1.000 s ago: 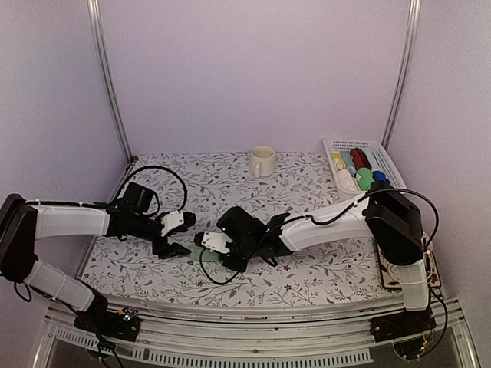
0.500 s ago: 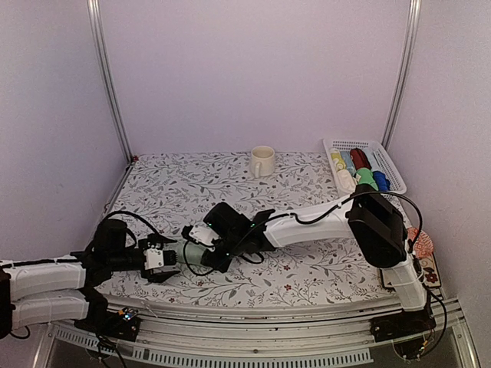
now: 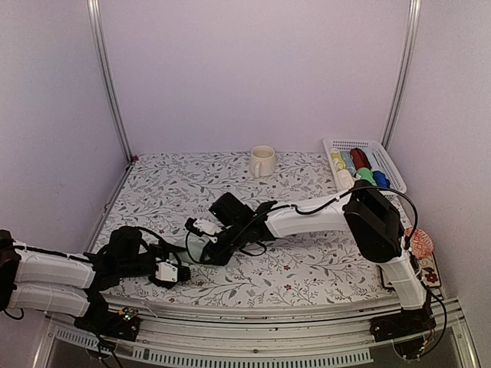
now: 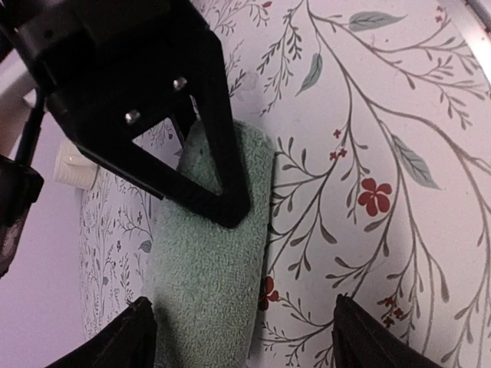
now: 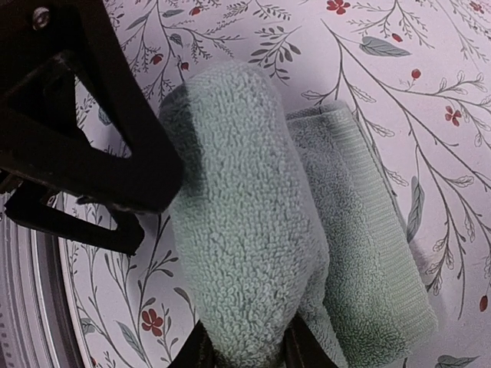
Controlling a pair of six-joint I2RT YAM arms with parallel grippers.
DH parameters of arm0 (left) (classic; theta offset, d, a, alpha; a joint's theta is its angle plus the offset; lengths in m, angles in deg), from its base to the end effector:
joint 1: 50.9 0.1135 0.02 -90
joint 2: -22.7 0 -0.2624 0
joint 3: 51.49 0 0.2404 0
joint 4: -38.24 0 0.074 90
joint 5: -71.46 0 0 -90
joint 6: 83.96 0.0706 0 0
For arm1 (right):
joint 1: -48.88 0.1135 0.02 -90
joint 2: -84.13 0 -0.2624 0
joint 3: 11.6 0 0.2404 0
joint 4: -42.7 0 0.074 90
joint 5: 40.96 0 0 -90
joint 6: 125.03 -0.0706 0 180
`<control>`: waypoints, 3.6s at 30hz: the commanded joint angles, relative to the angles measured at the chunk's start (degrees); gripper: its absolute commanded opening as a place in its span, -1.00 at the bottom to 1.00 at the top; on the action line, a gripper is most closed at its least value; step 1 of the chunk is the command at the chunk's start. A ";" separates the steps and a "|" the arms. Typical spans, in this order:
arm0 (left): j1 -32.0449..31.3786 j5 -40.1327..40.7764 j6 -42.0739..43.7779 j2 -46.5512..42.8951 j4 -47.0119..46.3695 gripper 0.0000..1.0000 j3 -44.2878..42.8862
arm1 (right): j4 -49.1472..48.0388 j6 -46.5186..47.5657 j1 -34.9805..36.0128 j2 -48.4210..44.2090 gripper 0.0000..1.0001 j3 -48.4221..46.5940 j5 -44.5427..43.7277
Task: Roll the towels
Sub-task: Roll the towel at the center of the board, then pick up the towel from the center of the board.
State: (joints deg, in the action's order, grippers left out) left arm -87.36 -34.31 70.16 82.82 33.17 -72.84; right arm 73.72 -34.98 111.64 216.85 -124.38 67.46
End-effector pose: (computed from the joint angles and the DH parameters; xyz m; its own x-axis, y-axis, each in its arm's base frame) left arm 0.1453 -0.1312 0.1117 0.4834 0.7194 -0.4988 0.7305 -0.0175 0.6827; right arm 0.2149 0.4661 0.1148 -0.3547 -0.6908 -0.6301 -0.9350 0.2567 0.2449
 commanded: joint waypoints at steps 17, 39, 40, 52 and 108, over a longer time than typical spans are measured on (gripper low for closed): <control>-4.27 17.65 6.59 19.78 -21.75 -0.49 0.79 | 12.27 -2.25 0.79 3.70 -0.43 1.00 8.01; -8.21 10.00 14.31 23.18 -35.87 -0.99 8.44 | 5.86 -5.30 -5.50 -7.02 0.64 7.97 9.48; -9.05 9.79 14.79 23.27 -37.12 -0.99 9.09 | 5.54 -5.26 -5.65 -6.96 0.66 7.63 10.08; -14.68 11.02 16.09 25.11 -42.41 -0.96 10.00 | 3.13 -6.20 -7.01 -1.24 0.82 4.19 21.91; -13.81 8.31 7.98 17.72 -15.91 -0.92 2.23 | 15.56 -1.12 -2.47 5.46 0.52 -3.23 25.74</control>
State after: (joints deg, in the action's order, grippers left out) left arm -101.46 -25.52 79.23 101.05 11.27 -70.28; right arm 84.41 -37.62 108.50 219.32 -127.31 93.38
